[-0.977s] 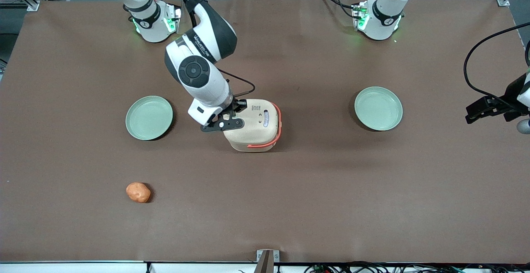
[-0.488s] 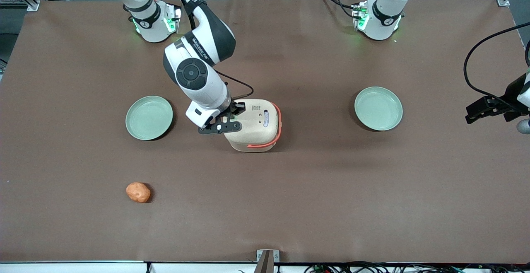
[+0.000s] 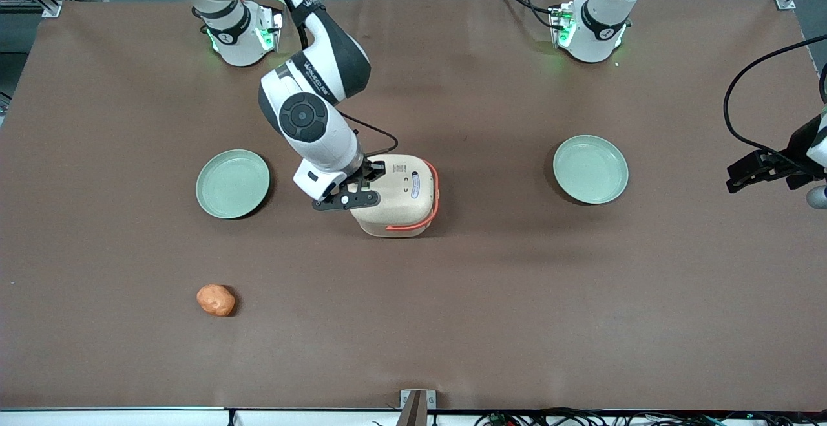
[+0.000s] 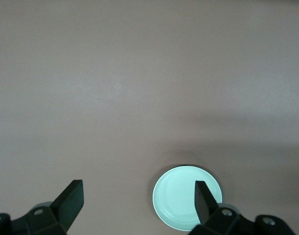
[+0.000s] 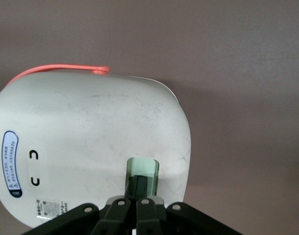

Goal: Press rice cooker button with right arm

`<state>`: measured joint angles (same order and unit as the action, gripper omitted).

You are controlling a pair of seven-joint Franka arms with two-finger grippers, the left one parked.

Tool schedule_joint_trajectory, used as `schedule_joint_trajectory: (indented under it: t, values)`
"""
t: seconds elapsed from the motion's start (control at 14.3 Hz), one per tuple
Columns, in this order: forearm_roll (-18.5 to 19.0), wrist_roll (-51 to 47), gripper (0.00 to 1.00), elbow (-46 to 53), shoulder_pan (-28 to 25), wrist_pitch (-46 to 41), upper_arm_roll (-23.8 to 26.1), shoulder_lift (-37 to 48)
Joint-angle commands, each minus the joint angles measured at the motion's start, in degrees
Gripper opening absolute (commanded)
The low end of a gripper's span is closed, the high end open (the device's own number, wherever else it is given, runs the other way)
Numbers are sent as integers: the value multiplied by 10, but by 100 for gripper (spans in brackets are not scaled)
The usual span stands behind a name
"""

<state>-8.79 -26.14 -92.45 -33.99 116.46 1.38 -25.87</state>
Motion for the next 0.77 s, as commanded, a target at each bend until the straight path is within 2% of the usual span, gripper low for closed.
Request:
schedule_joint_trajectory:
  t: [0.0,0.14,0.42,0.7]
  values:
    - [-6,-3,0,2,0,12,0,-21]
    - [-7,-1,0,7,4,-3,0,-11]
    - [-11,-4,1,39,20,-123,-3,48]
    - [-7,0,2,40,80,-179,-4,103]
